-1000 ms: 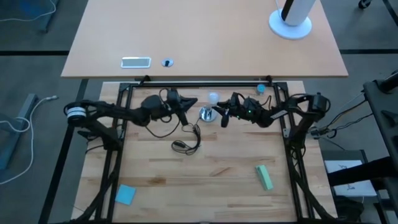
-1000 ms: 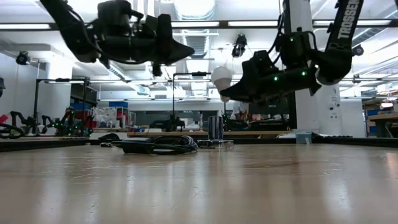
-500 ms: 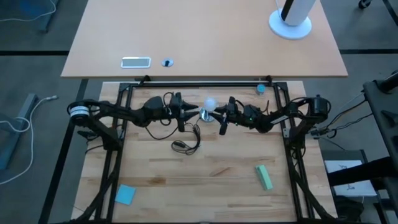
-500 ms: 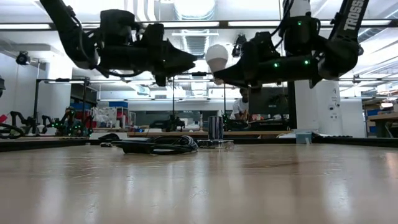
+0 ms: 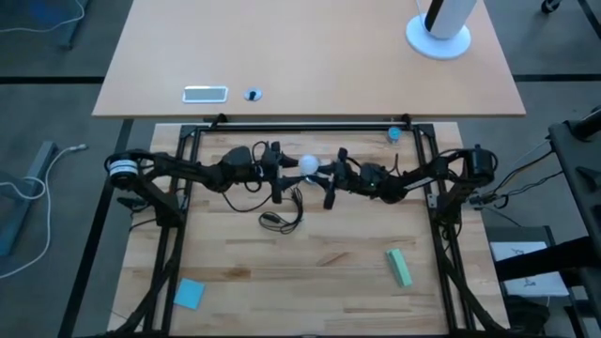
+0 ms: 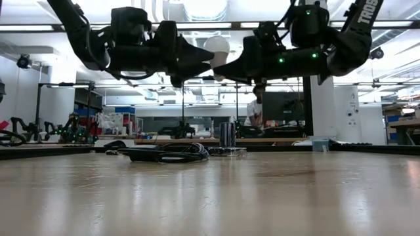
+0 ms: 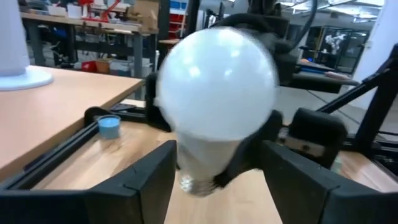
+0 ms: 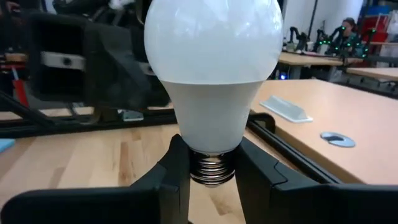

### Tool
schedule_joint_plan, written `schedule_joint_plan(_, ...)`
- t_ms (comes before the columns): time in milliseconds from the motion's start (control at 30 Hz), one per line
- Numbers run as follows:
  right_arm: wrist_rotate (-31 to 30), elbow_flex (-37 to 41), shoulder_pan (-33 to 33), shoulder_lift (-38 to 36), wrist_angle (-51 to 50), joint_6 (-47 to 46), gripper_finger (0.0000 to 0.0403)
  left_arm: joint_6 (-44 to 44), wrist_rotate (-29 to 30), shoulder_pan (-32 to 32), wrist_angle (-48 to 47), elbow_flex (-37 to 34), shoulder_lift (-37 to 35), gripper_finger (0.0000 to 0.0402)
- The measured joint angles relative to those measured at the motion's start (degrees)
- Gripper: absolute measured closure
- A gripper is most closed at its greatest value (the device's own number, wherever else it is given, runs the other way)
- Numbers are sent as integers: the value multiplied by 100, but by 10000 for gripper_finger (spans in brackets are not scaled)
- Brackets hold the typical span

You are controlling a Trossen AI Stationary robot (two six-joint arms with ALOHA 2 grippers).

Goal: Screw lightbulb
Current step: Insert the lightbulb into the lamp

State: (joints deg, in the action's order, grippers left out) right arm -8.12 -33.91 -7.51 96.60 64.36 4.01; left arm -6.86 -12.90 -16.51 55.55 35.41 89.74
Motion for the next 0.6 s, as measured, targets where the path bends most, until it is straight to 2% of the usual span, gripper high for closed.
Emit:
schedule_joint_plan(333, 78, -400, 44, 167, -239, 76, 320, -90, 15, 22, -13, 50, 5, 220)
schedule_joint_plan(600, 68, -445, 48, 170, -387, 39, 320, -113, 20, 37, 6, 42, 4, 220)
